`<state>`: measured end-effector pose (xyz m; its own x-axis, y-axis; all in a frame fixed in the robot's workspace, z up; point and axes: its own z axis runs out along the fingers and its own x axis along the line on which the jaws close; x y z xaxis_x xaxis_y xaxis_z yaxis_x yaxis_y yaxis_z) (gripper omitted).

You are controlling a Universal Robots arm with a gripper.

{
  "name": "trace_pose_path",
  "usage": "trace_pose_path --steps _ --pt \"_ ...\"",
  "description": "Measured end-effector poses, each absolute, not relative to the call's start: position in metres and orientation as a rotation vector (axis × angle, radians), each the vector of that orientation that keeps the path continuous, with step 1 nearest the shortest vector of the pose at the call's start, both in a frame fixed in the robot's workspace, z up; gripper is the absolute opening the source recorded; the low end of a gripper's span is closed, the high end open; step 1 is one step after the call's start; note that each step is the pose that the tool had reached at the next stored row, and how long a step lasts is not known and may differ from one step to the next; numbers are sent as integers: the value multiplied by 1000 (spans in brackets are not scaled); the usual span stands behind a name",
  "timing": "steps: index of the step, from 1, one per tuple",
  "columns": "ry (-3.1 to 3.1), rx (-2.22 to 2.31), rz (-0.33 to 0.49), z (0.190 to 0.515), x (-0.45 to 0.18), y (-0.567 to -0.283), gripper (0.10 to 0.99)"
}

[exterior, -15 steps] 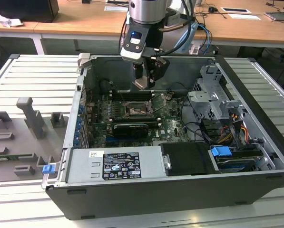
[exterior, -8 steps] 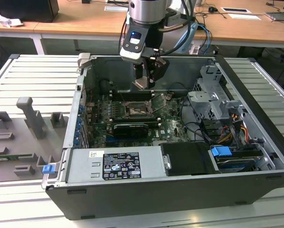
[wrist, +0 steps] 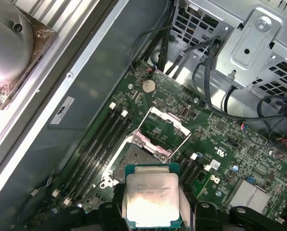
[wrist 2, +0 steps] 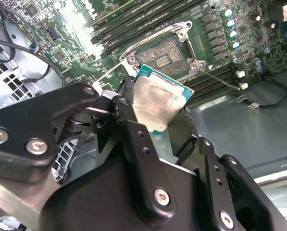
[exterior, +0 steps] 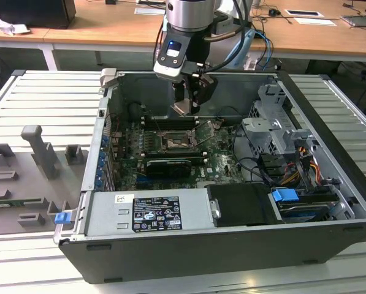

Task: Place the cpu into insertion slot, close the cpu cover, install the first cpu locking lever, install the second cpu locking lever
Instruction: 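Place the cpu into insertion slot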

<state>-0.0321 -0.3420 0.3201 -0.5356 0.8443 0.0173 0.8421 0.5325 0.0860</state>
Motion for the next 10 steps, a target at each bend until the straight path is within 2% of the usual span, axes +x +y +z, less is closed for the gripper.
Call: trace_pose_path --steps 10 --pt "2708 1532 130 319 -32 -342 525"
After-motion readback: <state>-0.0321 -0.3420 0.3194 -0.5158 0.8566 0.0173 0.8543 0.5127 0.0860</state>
